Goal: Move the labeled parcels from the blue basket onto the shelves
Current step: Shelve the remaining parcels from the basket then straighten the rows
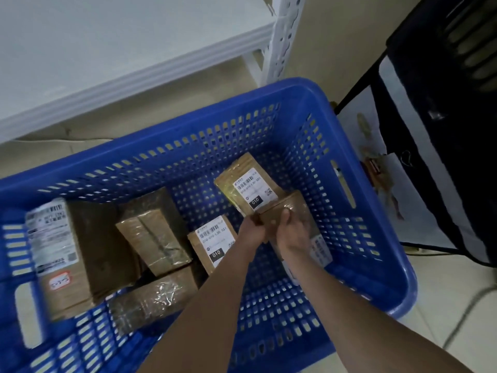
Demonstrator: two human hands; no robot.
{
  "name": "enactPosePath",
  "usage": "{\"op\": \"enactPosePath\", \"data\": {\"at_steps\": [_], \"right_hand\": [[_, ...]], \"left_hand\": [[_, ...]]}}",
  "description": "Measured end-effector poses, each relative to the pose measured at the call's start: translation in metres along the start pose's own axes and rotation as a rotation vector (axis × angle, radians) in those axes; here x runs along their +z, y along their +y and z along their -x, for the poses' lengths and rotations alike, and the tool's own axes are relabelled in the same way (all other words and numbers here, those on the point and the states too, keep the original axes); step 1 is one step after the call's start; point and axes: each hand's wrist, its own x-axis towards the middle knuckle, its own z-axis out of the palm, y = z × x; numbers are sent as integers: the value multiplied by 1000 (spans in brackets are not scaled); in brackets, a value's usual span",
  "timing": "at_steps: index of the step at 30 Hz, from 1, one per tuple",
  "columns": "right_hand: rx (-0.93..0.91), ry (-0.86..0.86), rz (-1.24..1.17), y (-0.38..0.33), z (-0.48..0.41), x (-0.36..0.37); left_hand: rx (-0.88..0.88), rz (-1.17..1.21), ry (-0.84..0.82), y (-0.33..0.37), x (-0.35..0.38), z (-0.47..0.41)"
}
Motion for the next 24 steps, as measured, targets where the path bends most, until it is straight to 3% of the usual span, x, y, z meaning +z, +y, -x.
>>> {"op": "enactPosePath", "data": {"at_steps": [5,9,13,17,24], "right_hand": [[-55,46,21,2,-7,7],[-120,168,211,11,-32,-7],[-82,78,24,11,-40,-2],[-87,14,-206,-6,-4,4],[-241,-96,-327,-94,102,-39]], "left_hand": [[-97,94,-8,2,-6,-13],[-103,160,38,-8,-7,-26],[-139,157,-9,-5,-11,-22],[-79,116,120,3,-46,-5],[30,224,416,81,-123,108]]}}
